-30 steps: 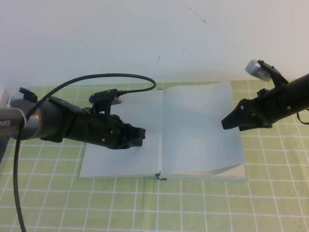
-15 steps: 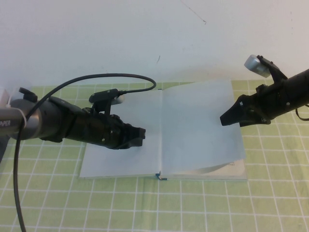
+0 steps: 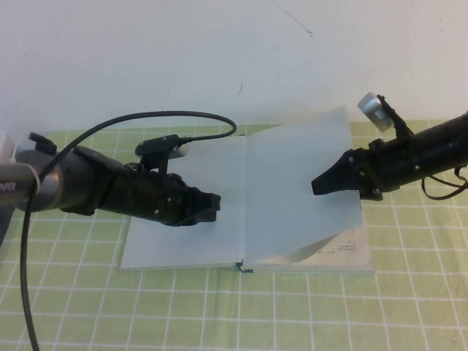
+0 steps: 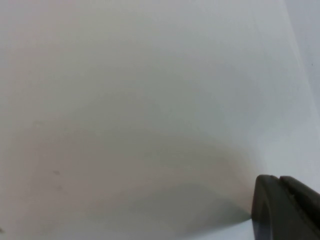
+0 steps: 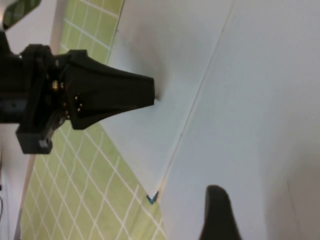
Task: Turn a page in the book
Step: Open the closed book
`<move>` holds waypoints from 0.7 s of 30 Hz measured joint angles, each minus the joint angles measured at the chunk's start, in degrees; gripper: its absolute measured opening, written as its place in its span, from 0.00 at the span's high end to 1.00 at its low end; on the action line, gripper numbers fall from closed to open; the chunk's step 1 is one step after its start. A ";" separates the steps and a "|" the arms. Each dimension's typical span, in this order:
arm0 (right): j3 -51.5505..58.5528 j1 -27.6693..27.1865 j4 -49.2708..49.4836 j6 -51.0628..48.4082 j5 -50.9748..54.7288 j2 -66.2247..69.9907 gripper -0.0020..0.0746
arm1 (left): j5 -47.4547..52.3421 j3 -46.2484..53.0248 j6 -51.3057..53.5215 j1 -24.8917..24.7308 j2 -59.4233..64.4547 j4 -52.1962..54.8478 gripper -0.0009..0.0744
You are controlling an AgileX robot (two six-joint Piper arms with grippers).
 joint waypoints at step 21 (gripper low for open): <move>0.00 0.36 8.59 -3.63 2.63 1.98 0.42 | 0.10 -0.03 7.71 -2.24 -4.40 0.94 0.99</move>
